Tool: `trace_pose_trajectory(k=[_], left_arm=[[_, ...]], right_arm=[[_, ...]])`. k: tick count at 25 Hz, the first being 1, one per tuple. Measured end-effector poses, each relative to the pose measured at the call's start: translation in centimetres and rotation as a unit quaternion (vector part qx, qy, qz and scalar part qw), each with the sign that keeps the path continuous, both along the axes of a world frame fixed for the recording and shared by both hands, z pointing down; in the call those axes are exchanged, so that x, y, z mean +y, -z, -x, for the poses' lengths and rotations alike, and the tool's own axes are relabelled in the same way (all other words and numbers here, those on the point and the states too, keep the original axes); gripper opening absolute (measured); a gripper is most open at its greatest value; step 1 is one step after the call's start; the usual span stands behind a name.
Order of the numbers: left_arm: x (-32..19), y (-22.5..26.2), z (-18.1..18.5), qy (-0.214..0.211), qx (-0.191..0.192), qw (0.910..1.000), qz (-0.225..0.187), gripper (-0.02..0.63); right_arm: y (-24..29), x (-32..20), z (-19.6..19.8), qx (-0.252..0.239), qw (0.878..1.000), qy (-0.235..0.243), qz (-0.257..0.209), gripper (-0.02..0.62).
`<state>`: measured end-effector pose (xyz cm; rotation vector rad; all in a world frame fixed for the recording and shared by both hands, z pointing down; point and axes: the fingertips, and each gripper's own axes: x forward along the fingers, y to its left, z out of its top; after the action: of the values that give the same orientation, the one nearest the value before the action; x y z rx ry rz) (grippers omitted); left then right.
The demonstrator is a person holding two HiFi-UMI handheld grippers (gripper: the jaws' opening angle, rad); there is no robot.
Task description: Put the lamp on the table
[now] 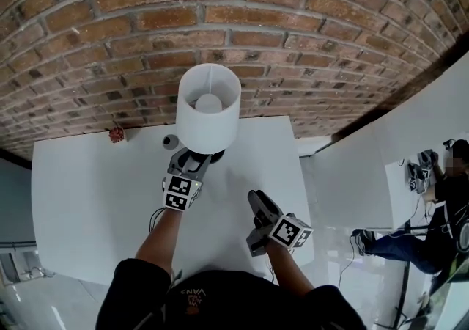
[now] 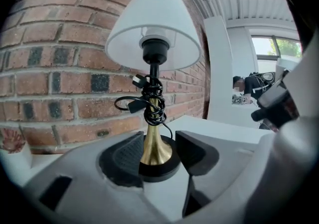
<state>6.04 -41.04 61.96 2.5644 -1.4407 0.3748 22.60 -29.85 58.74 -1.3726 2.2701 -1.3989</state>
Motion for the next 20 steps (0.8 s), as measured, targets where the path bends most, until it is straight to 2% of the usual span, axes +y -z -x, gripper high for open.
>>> trace_pose_trajectory(k=[7,17,20], left_arm=[[4.5,1.1,2.0,0.014,-0.007,0.9999,-0.004,0.207],[10.9,5.5,4.3,0.013,0.01,0.9995,-0.029,0.205],[13.0,7.2,5.5,0.014,0.014,0.9993,-0.033,0.17]], right_arm=[[1.4,2.6,0.9,-0.002,1.0,-0.001,-0.013,0.167],[2.9,6.8,2.3,0.01,0.999,-0.008,-0.03,0.164],[3.7,8.0,3.2,0.013,0.999,-0.012,-0.035,0.161]])
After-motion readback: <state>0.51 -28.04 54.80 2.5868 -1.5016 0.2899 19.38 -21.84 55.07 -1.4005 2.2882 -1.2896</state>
